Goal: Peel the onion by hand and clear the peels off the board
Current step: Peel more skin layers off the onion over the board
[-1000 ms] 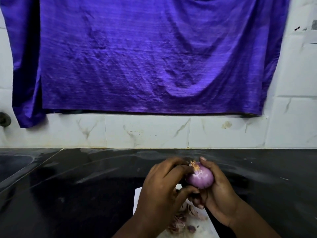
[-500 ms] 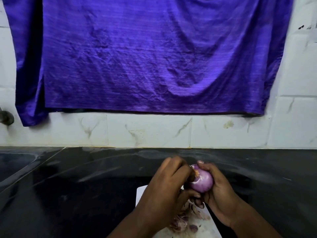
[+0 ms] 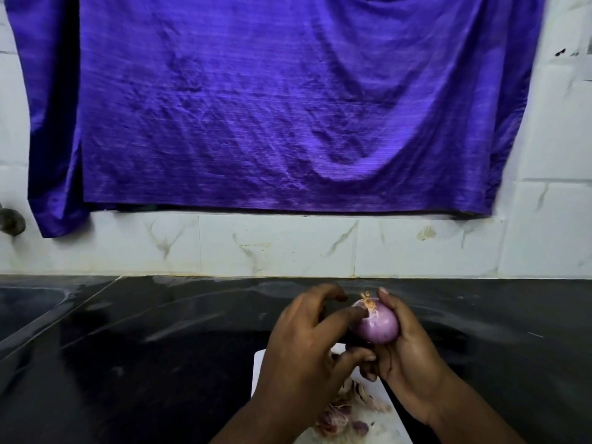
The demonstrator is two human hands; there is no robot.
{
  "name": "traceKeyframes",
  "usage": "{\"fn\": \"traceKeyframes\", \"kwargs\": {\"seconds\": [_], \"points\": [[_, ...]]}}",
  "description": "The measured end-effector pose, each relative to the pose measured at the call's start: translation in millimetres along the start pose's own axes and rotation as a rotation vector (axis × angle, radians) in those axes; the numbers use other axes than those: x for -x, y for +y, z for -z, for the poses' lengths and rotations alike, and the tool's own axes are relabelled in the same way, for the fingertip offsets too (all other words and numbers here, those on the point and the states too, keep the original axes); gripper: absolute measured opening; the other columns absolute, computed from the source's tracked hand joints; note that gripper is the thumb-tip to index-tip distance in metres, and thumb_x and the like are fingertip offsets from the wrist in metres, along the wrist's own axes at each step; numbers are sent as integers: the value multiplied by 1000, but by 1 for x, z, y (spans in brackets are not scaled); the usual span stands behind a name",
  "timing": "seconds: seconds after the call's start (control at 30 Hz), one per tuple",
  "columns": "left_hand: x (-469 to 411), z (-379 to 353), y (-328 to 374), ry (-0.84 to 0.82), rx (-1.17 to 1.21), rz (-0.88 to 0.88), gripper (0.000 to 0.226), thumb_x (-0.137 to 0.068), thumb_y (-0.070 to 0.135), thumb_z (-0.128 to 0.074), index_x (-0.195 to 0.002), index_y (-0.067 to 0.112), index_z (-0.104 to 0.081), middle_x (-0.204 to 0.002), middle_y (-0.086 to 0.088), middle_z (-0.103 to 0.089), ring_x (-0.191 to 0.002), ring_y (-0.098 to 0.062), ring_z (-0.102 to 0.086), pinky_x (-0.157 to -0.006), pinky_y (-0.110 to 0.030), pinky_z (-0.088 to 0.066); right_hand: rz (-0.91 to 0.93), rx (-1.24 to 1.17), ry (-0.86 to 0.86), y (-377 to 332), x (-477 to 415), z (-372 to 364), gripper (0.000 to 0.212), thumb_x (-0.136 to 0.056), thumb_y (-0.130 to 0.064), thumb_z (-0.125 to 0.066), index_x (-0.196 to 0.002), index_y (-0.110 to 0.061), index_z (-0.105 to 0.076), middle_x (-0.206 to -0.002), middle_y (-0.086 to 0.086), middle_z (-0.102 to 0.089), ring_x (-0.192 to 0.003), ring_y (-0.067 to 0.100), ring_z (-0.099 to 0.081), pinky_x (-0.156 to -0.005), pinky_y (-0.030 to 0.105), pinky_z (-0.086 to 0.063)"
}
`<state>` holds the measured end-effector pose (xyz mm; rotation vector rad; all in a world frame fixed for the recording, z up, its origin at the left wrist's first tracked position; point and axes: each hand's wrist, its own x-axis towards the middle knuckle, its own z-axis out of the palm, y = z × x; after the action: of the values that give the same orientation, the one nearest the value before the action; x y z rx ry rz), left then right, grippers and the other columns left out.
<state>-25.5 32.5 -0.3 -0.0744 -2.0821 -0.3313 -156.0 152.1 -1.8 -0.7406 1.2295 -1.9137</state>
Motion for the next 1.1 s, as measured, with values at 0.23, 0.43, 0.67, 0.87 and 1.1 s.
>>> {"fn": "traceKeyframes", "kwargs": {"seconds": [0.23, 0.43, 0.67, 0.87, 1.1], "points": [[-1, -4, 0, 112, -46, -42, 24, -84, 39, -81, -99, 21, -74, -118, 6, -64, -101, -13, -63, -80, -35, -52, 0, -7, -59, -1, 0, -6, 57, -91, -61, -52, -101, -12, -79, -75, 14, -62, -53, 18, -50, -46, 31, -39], [0, -5, -2, 11, 186, 145, 25, -84, 21, -83, -106, 19, -71, -120, 15, -55, -106, -13, -64, -82, -39, -60, 43, -20, -54, -1, 1, -8, 43, -89, -53, -56, -94, -17, -79, -79, 11, -64, -53, 18, -50, -46, 30, -39], [0, -8, 0, 37, 312, 198, 42, -78, 34, -89, -114, 26, -69, -116, 19, -58, -107, -12, -65, -84, -38, -59, 59, -74, -62, 2, -1, -5, 53, -95, -54, -57, -116, -9, -76, -101, 17, -71, -76, 22, -57, -60, 30, -46], [-1, -7, 3, 134, 233, 125, 32, -81, 33, -87, -105, 18, -73, -108, 15, -65, -98, -9, -66, -76, -36, -59, 93, -156, -132, 4, 0, -6, 56, -100, -55, -50, -118, -8, -76, -106, 17, -76, -79, 18, -73, -60, 27, -58], [-3, -4, 2, 32, 181, 112, 30, -82, 31, -85, -103, 20, -66, -104, 14, -58, -97, -10, -58, -78, -32, -54, 96, -55, -56, 7, -4, -5, 60, -95, -56, -52, -116, -5, -76, -107, 23, -72, -68, 18, -54, -63, 34, -42]]}}
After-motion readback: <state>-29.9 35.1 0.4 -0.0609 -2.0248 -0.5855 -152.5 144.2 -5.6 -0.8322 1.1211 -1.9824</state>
